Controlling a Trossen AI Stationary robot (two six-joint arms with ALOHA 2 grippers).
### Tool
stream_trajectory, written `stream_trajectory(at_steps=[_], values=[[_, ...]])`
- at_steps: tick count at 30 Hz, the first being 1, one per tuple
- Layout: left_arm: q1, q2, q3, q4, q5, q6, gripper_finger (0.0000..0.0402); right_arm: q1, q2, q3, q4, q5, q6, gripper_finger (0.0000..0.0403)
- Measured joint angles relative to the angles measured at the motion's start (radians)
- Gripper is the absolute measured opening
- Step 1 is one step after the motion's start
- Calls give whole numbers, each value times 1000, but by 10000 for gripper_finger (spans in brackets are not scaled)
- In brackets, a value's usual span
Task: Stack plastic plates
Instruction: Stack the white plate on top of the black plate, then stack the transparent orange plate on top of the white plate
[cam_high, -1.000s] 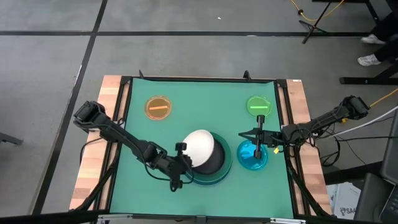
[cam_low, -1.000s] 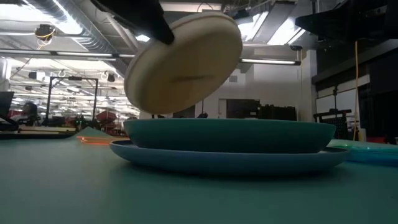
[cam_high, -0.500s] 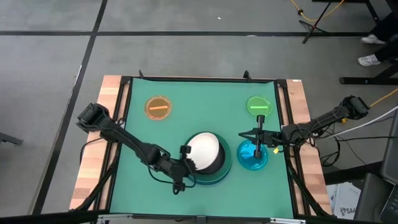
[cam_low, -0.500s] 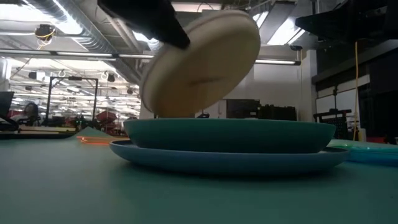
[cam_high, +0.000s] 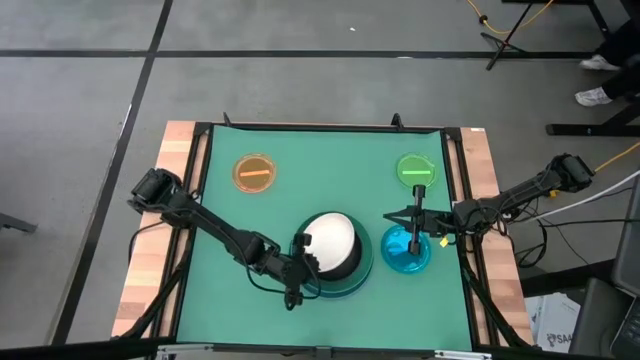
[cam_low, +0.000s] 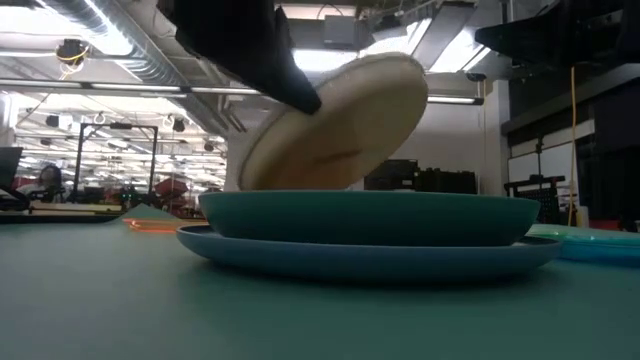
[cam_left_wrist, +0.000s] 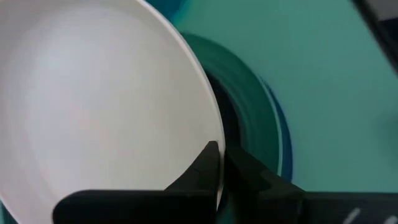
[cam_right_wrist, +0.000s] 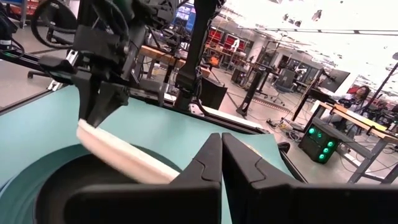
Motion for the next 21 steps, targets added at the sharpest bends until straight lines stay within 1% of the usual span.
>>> stream_trajectory(at_steps=[4, 18, 21], values=[[3, 20, 0, -6, 28, 0, 20, 0, 0, 0, -2, 0, 0, 1], [10, 27, 0, -34, 32, -2, 83, 0, 0, 0, -2, 0, 0, 1], [10, 15, 0, -38, 42, -2, 92, 0, 0, 0, -2, 0, 0, 1]])
